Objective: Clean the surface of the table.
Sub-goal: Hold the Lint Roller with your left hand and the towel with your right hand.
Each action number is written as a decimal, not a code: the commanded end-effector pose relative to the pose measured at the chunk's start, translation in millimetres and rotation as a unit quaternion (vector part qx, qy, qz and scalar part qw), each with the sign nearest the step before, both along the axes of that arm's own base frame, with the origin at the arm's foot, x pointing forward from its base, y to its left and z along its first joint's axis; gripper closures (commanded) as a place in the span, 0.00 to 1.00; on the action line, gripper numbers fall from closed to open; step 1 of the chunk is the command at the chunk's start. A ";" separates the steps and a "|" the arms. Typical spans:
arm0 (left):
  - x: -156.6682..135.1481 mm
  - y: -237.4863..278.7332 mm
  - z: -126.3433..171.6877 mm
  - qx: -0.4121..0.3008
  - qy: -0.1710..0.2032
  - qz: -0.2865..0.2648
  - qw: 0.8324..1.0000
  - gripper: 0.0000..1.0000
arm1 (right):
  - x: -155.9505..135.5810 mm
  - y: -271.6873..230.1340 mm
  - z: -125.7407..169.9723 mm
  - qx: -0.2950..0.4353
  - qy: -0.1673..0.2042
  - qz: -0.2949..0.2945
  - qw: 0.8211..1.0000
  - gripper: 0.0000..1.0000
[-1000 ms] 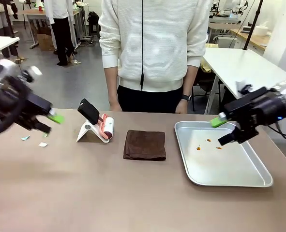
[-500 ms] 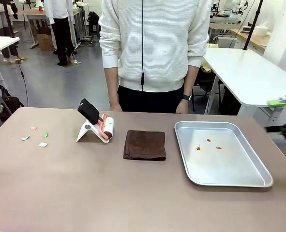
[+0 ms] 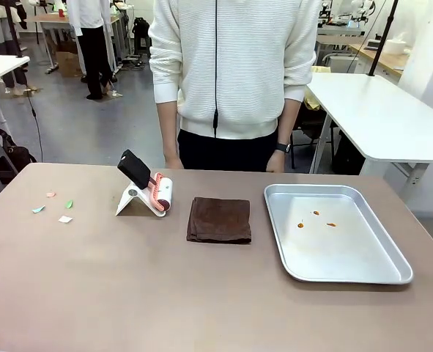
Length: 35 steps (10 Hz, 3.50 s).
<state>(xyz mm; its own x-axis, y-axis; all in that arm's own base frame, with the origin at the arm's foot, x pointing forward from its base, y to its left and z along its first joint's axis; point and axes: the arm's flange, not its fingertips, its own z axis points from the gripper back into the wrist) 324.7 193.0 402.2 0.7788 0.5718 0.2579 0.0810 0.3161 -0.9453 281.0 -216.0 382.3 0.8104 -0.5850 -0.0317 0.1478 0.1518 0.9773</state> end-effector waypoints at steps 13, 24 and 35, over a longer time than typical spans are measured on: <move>13.1 22.9 15.2 0.060 -0.010 -0.001 0.998 0.00 | 9.1 46.2 15.3 -0.123 -0.034 -0.018 0.992 0.00; 121.1 -232.8 82.7 0.287 -0.009 -0.226 0.931 0.00 | 99.0 406.5 59.8 -0.361 -0.020 0.185 0.914 0.00; 131.5 -269.1 40.6 0.305 0.030 -0.219 0.927 0.00 | 109.5 452.2 8.9 -0.375 0.024 0.231 0.897 0.00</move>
